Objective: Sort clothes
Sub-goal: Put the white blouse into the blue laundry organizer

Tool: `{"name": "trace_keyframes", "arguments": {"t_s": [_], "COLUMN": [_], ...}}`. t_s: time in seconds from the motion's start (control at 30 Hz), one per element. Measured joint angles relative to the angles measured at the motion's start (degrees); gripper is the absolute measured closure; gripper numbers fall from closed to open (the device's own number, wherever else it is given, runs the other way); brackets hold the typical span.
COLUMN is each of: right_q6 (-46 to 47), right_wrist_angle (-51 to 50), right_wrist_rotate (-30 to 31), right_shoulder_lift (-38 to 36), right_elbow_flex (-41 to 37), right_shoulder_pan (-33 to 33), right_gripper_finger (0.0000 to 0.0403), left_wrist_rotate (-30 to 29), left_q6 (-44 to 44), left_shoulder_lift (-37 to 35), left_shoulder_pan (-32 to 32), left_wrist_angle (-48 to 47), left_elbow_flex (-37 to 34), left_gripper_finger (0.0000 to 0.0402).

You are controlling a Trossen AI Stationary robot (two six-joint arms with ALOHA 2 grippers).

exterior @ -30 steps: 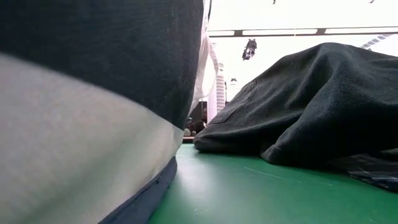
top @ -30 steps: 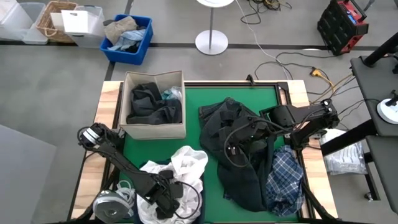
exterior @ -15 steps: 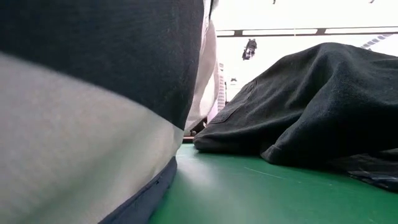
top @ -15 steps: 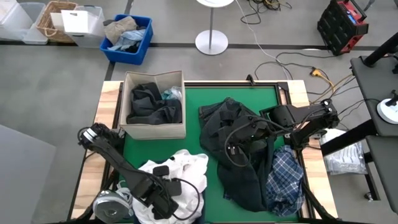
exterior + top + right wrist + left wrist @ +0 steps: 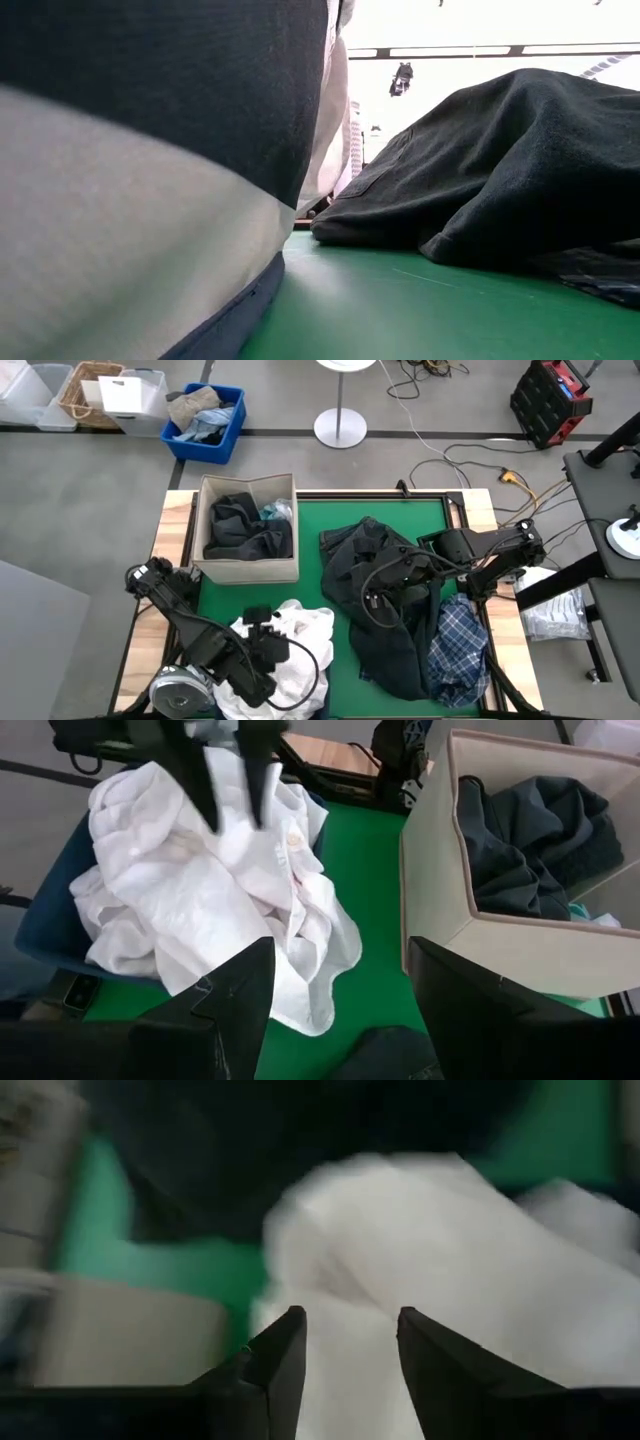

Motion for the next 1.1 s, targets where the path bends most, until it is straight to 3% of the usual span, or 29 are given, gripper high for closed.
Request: {"name": "trace_keyframes", "arguments": {"t_s": [0.07,0.27,0.43,0.57,0.67,0.77,0.93,1.1], "right_q6": [0.38,2.29,3.09,3.67,4.45,4.47,4.48,4.48], "right_wrist_angle": [-0.02,-3.46,-3.92,-4.7,-4.85,-5.14,-5.59,-5.6], "right_wrist_rotate": [0.0,0.0,0.07,0.07,0.07,0.07,0.07,0.07], "right_shoulder_lift": [0.0,-1.59,-3.5,-4.5,-4.79,-4.71,-4.7,-4.68], "right_elbow_flex": [0.0,0.0,0.0,0.0,-0.03,-0.07,-0.27,-0.39], "right_shoulder_pan": [0.0,0.0,0.0,0.0,0.0,0.02,0.02,0.02], "right_gripper_finger": [0.0176,0.016,0.0145,0.0137,0.0133,0.0131,0.0138,0.0146], "left_wrist_rotate": [-3.21,-2.66,0.96,7.81,12.82,13.68,12.33,13.73], "left_q6": [1.37,3.09,7.73,11.94,13.56,13.26,12.98,13.91], "left_shoulder_lift": [0.1,0.17,0.27,0.25,0.39,0.4,0.42,0.55], "left_shoulder_pan": [1.17,4.48,6.28,7.08,7.43,7.41,7.34,6.7], "left_wrist_angle": [0.1,3.84,14.93,27.0,30.74,30.92,31.25,30.78], "left_elbow_flex": [-0.58,-7.04,-14.51,-19.07,-22.01,-24.26,-26.01,-26.16], "left_gripper_finger": [0.0255,0.0231,0.0206,0.019,0.0183,0.0184,0.0223,0.0311]}}
